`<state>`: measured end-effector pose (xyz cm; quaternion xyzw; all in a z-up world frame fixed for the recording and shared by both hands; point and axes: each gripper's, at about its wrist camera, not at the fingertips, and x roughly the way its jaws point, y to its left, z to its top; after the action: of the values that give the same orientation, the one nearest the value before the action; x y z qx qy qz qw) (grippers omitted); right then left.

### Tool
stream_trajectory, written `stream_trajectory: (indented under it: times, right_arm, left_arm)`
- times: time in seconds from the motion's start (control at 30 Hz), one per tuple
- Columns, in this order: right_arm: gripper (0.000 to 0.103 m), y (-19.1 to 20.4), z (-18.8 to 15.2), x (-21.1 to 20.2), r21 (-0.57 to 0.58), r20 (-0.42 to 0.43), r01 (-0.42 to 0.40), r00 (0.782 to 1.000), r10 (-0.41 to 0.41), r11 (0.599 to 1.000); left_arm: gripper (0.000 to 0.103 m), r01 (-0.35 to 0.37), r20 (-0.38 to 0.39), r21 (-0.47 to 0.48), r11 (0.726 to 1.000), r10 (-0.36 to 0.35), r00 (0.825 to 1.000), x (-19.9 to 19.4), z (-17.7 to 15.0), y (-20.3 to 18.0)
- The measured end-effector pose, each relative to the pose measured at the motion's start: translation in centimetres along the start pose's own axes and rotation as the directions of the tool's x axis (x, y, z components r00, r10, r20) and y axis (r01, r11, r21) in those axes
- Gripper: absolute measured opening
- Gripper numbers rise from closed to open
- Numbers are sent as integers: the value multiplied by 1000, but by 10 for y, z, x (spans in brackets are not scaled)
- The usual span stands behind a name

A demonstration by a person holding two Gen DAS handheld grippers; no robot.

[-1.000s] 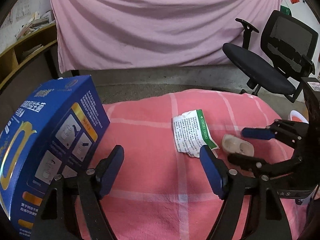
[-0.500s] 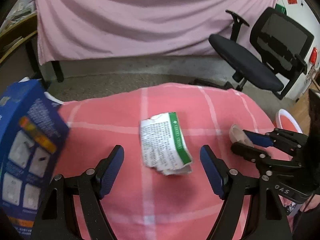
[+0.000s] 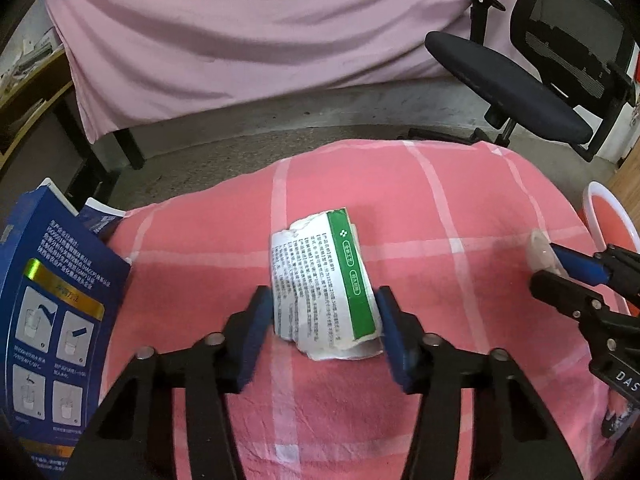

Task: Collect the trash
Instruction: 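Lift and carry the paper packet and white case over the bucket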

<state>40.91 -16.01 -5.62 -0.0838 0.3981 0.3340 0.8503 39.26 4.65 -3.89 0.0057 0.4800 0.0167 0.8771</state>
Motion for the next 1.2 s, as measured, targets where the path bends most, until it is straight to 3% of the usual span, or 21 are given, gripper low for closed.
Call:
stream_trajectory:
  times: [0.2, 0.37, 0.5, 0.57, 0.7, 0.87, 1.1, 1.2]
  right_arm:
    - [27, 3, -6, -15, 5, 52, 13, 999, -13, 1000]
    - [27, 1, -12, -32, 30, 128, 31, 991, -34, 999]
    - [27, 3, -17, -50, 40, 228, 49, 972, -57, 998]
    - [27, 5, -22, -68, 42, 324, 71, 943, -81, 997]
    - [27, 7, -34, -101, 59, 470, 122, 872, -135, 991]
    - [27, -2, -53, -145, 119, 609, 228, 752, -252, 966]
    - [27, -26, -79, -197, 242, 687, 351, 596, -415, 905]
    - [27, -44, -92, -214, 298, 685, 374, 556, -470, 878]
  left_arm:
    - [45, -3, 29, -7, 1000, 3, 1000, -9, -2, -15]
    - [45, -8, 119, -25, 1000, 11, 993, -28, -8, -25]
    - [45, 9, 219, -41, 999, 0, 976, -46, -20, -35]
    - [45, 36, 283, -45, 998, -22, 959, -57, -27, -40]
    - [45, 73, 438, -26, 997, -54, 897, -84, -39, -57]
    - [45, 103, 584, 56, 993, -116, 804, -117, -44, -91]
    - [45, 130, 706, 218, 967, -248, 663, -145, -40, -156]
    - [45, 143, 724, 278, 950, -305, 618, -147, -40, -186]
